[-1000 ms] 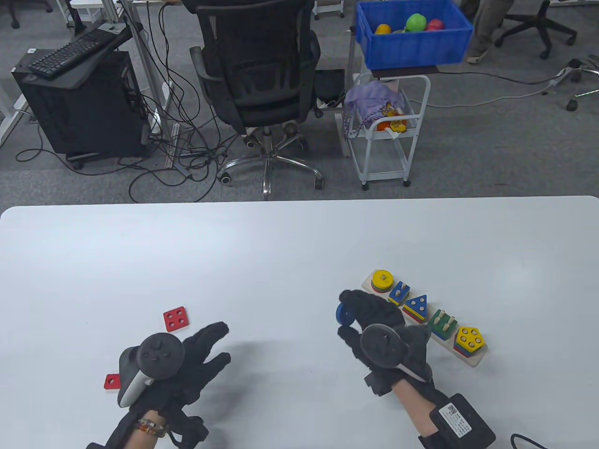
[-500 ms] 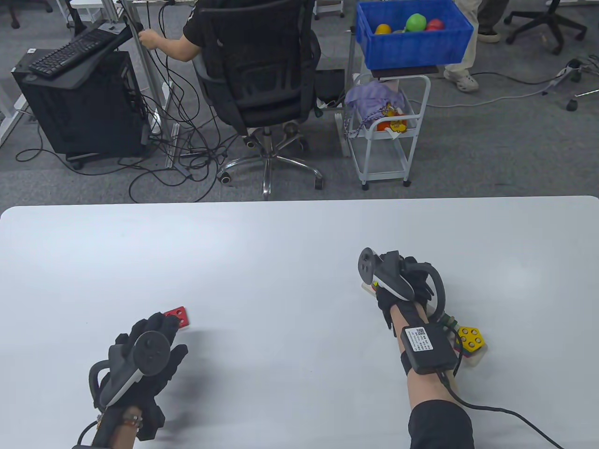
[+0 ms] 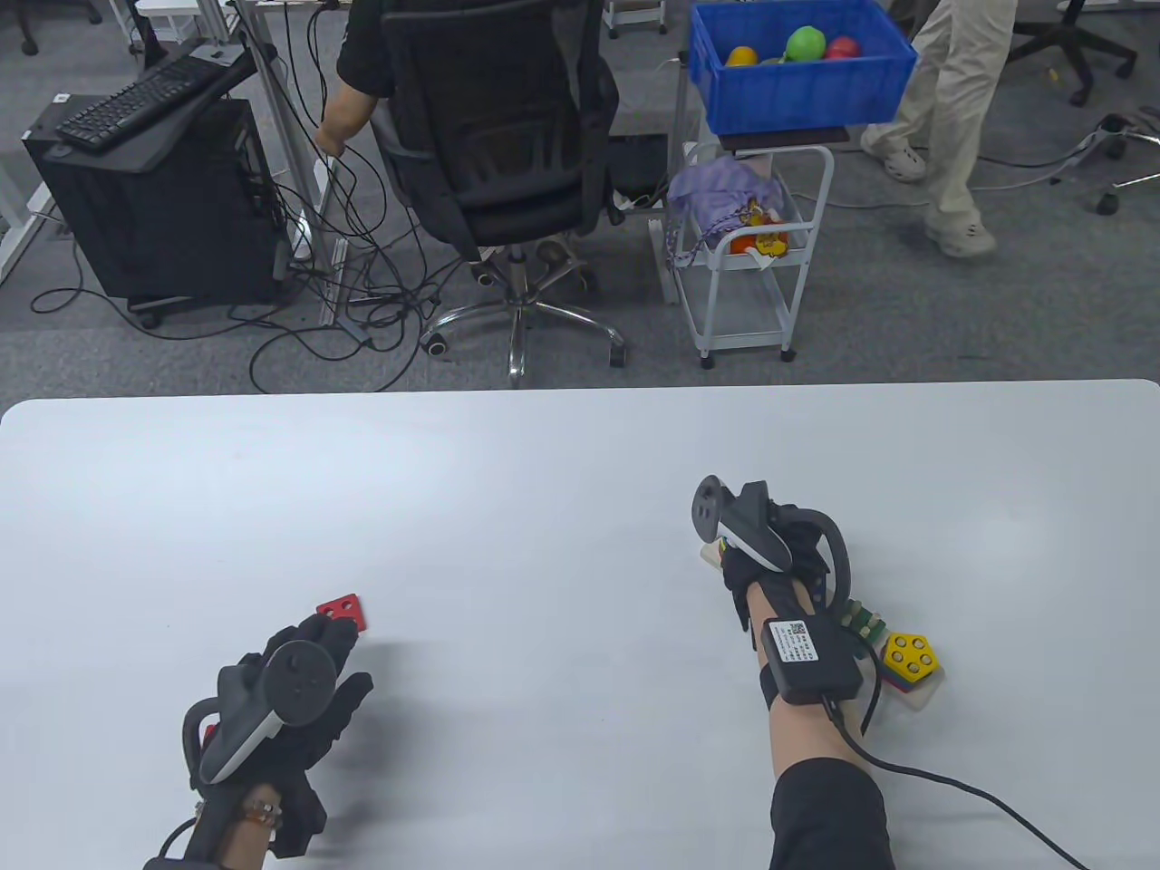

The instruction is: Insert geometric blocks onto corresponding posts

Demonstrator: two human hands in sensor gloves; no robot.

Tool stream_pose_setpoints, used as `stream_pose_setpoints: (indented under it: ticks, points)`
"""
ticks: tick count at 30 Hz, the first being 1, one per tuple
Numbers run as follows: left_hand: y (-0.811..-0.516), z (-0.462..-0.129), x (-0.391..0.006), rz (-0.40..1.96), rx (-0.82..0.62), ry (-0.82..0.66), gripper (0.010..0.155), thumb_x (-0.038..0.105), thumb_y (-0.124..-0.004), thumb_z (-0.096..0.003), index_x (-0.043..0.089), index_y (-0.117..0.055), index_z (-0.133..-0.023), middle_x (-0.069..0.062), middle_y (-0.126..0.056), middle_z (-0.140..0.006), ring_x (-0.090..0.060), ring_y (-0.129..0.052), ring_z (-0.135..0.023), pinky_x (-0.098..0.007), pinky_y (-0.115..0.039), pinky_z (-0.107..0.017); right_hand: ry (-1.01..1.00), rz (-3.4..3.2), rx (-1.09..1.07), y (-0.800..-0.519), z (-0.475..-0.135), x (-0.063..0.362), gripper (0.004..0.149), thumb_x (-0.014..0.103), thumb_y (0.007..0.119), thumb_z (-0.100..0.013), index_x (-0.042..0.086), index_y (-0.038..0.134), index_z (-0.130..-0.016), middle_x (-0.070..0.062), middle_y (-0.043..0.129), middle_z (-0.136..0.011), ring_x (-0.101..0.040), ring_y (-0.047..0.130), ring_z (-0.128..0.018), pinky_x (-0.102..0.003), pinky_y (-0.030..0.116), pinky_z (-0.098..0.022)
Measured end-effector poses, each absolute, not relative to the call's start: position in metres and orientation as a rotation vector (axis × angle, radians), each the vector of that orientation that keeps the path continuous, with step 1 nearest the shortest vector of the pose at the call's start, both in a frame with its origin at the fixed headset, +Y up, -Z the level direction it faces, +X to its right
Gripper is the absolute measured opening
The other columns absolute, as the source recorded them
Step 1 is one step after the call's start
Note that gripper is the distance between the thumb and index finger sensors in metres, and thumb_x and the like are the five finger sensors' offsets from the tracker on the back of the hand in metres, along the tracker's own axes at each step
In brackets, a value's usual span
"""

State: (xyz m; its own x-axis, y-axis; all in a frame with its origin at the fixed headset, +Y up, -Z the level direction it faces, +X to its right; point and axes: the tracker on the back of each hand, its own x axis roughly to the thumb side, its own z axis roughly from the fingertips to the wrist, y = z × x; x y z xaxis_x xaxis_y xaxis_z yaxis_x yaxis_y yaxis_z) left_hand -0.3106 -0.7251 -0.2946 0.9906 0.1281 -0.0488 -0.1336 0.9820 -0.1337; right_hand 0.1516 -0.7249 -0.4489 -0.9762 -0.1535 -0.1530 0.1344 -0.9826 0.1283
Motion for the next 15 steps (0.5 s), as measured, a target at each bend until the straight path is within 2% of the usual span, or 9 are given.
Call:
stream_pose_setpoints:
  ticks: [4,7,11,15]
  points:
    - [-0.723,-0.296,-0.318,0.160,-0.136,0.061,0.067,0.057,-0.067,-0.0503,0.039,-0.045,-0.111,0.005,-0.046,-0.125,-0.028,-0.050,-0.118,-0.062,-0.041,-0.082,-0.018,-3.001,0.132,-0.716,-0.428,0.148,0.073,0.043,0.087,-0.039,0.022,0.056,-0.102,-0.013,0.065,-0.106,-0.041,0.072,-0.094,-0.071,0.058,-0.064]
    - [-0.723,-0.298,-0.328,0.208,-0.142,0.096,0.062,0.052,-0.065,-0.0527,0.038,-0.047,-0.111,0.005,-0.047,-0.124,-0.027,-0.054,-0.116,-0.061,-0.044,-0.082,0.092,-3.056,-0.091,-0.708,-0.394,0.136,0.071,0.043,0.086,-0.040,0.021,0.058,-0.101,-0.014,0.067,-0.105,-0.042,0.074,-0.092,-0.071,0.059,-0.063]
    - [-0.720,-0.298,-0.341,0.240,-0.152,0.137,0.061,0.047,-0.068,-0.0529,0.037,-0.050,-0.110,0.004,-0.052,-0.123,-0.027,-0.058,-0.114,-0.059,-0.047,-0.082,0.089,-3.099,-0.285,-0.700,-0.344,0.121,0.069,0.045,0.084,-0.041,0.020,0.059,-0.101,-0.015,0.068,-0.104,-0.043,0.076,-0.091,-0.071,0.061,-0.062]
    - [-0.720,-0.297,-0.340,0.178,-0.187,0.154,0.063,0.048,-0.075,-0.0503,0.035,-0.055,-0.109,0.003,-0.058,-0.121,-0.027,-0.064,-0.111,-0.058,-0.049,-0.081,0.065,-3.142,-0.393,-0.699,-0.306,0.109,0.068,0.046,0.083,-0.042,0.020,0.060,-0.101,-0.016,0.069,-0.104,-0.043,0.077,-0.090,-0.071,0.062,-0.061]
